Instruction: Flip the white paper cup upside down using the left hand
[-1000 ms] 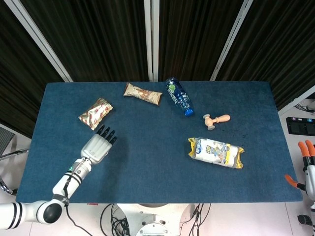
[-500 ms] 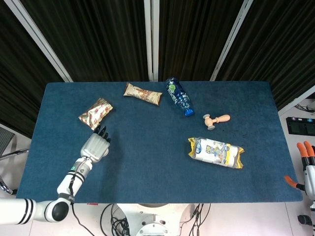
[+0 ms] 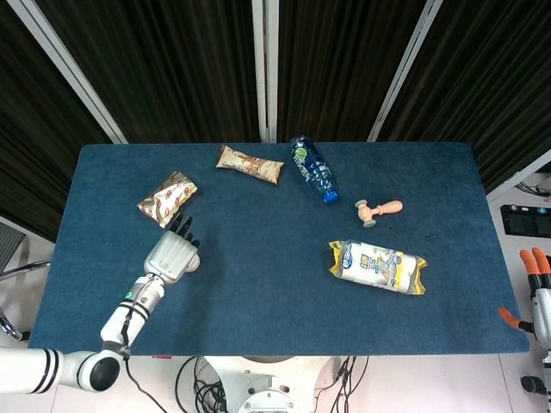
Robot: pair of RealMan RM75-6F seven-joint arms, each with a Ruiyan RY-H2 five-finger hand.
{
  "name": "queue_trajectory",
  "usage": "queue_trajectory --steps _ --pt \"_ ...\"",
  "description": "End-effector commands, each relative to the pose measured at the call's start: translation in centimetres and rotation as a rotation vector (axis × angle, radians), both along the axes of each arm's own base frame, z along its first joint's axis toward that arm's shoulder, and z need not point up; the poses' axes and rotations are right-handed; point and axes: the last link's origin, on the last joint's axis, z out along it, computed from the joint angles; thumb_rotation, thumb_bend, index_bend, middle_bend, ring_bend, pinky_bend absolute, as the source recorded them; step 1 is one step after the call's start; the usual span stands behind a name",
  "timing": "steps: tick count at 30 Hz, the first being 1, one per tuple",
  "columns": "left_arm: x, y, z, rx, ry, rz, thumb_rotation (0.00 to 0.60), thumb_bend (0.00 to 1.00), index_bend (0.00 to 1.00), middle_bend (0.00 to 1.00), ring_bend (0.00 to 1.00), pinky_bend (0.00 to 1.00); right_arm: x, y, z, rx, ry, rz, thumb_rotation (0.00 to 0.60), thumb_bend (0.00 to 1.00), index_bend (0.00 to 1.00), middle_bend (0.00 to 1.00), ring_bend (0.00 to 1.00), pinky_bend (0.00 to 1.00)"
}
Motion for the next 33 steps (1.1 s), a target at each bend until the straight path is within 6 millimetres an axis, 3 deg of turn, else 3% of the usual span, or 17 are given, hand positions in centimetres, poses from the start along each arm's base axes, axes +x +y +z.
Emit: queue_trajectory --steps 1,4,8,12,18,24,33 --pt "1.3 -0.3 0.6 -0.011 -0.388 -0.061 0.6 0.3 0.35 0.31 0.0 0.07 -0.1 -0.1 -0.1 0.005 -0.005 -0.004 0.6 0.01 0.0 0.0 0.0 0.0" --pt "0.5 -0.3 0.0 -0.005 -0.617 -0.088 0.6 0.29 0.38 0.33 0.02 0.07 -0.2 -0.2 -0.2 0.02 -0.022 -0.012 0.6 0.01 0.0 0.0 0.0 0.0" --pt "-1.1 -0.2 -1.6 -0.092 -0.822 0.036 0.6 0.29 0.38 0.33 0.02 0.06 -0.4 -0.3 -0.2 0.028 -0.024 -0.019 0.6 0.01 0.0 0.0 0.0 0.0" --pt "-2.5 0.1 -3.0 -0.109 -0.92 0.092 0.6 0.3 0.38 0.33 0.02 0.06 -0.5 -0.3 -0.2 0.03 -0.026 -0.027 0.6 0.01 0.0 0.0 0.0 0.0" --pt "-4.4 -0.9 -6.0 -0.118 -1.125 0.191 0.6 0.29 0.39 0.34 0.02 0.05 -0.8 -0.4 -0.2 0.038 -0.035 -0.037 0.6 0.01 0.0 0.0 0.0 0.0" --pt "-5.8 -1.1 -7.8 -0.134 -1.167 0.263 0.6 0.29 0.38 0.34 0.02 0.05 -0.7 -0.3 -0.3 0.054 -0.046 -0.03 0.6 0.03 0.0 0.0 0.0 0.0" --pt "-6.1 -0.8 -7.9 -0.132 -1.178 0.274 0.6 0.28 0.37 0.34 0.02 0.05 -0.9 -0.3 -0.1 0.052 -0.051 -0.035 0.6 0.03 0.0 0.0 0.0 0.0"
